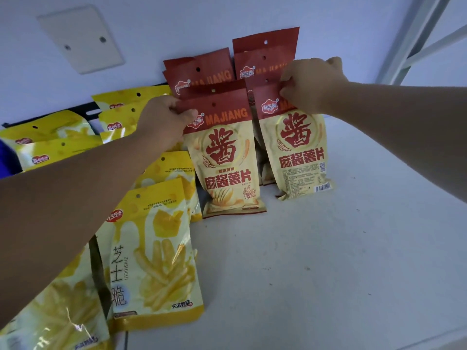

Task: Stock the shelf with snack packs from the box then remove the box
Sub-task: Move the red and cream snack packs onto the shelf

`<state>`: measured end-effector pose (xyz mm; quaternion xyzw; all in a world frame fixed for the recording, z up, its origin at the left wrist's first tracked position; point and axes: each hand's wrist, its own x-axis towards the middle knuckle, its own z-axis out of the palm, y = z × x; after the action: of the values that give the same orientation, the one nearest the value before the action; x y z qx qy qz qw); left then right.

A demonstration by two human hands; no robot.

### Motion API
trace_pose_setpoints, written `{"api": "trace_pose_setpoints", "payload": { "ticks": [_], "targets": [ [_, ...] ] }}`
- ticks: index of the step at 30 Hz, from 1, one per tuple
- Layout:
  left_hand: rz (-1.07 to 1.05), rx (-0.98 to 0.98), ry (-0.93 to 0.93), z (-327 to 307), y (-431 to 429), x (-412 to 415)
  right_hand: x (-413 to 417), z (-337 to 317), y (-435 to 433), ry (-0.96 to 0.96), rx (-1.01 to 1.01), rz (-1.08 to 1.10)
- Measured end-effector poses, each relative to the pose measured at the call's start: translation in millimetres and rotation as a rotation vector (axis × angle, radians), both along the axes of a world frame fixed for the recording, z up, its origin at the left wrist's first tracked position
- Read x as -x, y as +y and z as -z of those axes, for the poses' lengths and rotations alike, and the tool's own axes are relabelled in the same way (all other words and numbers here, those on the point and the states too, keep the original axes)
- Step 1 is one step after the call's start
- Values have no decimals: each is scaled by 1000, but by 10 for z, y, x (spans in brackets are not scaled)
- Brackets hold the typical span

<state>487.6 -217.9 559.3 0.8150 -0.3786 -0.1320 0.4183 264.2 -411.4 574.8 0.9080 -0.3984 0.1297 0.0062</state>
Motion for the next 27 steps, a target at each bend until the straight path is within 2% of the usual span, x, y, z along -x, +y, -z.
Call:
{"api": "trace_pose_setpoints", "payload": {
  "ticks": [4, 9, 13, 20, 24, 27],
  "targets": [
    [-18, 33, 12, -53, 21, -114, 28, -42, 108, -112, -23, -38],
    [9, 9, -129, -162, 264, -125, 49, 22, 369, -276, -167, -97],
    [71, -21, -154, -212, 726, -105, 40, 145, 888, -508, -347, -84],
    [-18, -110, -171, -5, 1898, -27, -64, 660, 2059, -485, -653, -166],
    [-34, -253, -261, 308, 2576, 214, -249, 965, 2538, -484, -936, -162],
    [47, -402, -352, 594, 2900, 372, -385, 1118, 2687, -537, -1081, -173]
  ]
}}
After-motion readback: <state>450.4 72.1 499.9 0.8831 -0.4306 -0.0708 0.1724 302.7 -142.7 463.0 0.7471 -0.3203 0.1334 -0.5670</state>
